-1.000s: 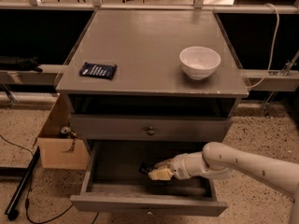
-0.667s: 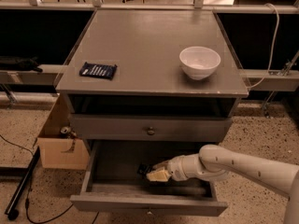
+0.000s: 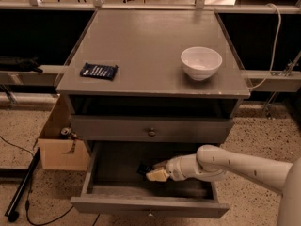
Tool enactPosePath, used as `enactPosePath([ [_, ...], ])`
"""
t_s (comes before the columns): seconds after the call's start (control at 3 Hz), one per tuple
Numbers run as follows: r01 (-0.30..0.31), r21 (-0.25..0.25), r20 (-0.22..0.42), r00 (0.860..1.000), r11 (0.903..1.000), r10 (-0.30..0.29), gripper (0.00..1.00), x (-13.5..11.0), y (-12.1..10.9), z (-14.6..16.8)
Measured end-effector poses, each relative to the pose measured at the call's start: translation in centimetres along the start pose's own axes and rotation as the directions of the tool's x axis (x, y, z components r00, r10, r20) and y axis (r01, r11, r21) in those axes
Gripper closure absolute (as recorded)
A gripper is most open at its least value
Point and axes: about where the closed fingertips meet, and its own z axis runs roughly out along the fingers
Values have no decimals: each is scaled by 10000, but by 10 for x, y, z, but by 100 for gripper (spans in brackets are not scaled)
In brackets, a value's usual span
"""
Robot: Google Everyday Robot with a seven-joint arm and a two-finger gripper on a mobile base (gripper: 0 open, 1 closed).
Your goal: Place rxbar chocolate into middle drawer
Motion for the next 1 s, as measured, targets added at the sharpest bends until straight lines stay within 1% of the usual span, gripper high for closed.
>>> enactPosePath([
  [0.67,192,404,38,9998,9990,-194,100,4,-12,1],
  [1.0,217,539,-133,9997,9983,-210,100,9,-14,1],
])
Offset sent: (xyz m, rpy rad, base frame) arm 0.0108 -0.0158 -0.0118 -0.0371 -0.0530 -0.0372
